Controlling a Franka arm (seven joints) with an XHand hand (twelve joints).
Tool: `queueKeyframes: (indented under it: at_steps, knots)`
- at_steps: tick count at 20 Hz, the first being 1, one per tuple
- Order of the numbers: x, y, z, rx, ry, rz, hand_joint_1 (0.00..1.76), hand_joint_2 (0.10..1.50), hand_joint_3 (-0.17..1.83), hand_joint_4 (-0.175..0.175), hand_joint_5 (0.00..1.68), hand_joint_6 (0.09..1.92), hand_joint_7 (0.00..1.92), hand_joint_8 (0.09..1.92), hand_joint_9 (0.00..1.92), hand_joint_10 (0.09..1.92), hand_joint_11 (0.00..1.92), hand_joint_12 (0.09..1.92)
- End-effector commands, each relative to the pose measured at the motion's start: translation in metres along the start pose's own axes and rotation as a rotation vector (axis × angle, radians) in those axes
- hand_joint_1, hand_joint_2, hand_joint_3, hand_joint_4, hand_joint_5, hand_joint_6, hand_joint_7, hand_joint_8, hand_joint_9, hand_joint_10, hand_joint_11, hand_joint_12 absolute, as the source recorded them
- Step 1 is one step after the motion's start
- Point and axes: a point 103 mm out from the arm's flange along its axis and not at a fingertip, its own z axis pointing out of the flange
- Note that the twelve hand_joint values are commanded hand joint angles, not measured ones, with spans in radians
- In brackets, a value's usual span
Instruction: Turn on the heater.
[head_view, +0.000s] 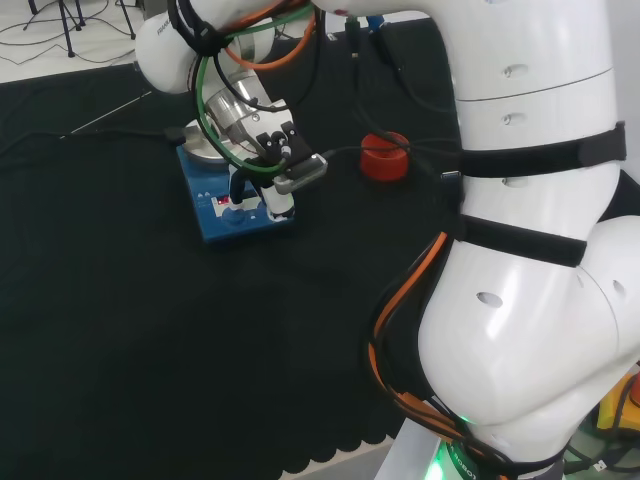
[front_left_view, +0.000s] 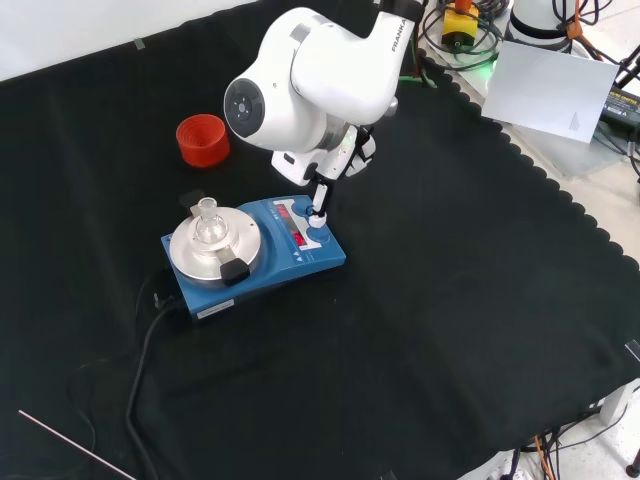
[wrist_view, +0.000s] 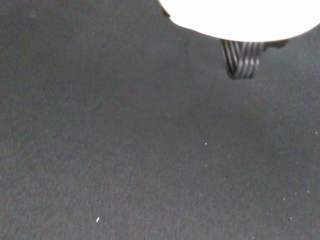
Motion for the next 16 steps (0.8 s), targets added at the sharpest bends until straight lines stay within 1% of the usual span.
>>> queueKeyframes:
  at_steps: [1, 11, 16]
  knots:
    - [-0.0007, 0.0016, 0.0005, -0.005, 0.002, -0.005, 1.55, 0.45, 1.46, 0.004, 0.38, 0.09, 1.7, 1.92, 1.82, 1.84, 1.78, 1.9]
    - [0.0028, 0.0069, 0.0006, 0.009, -0.004, 0.0, 1.55, 0.45, 1.46, 0.004, 0.39, 0.09, 1.7, 1.92, 1.82, 1.84, 1.78, 1.9]
    - [-0.0014, 0.0063, 0.0024, 0.008, 0.001, -0.005, 1.55, 0.45, 1.46, 0.003, 0.39, 0.09, 1.7, 1.92, 1.82, 1.84, 1.78, 1.9]
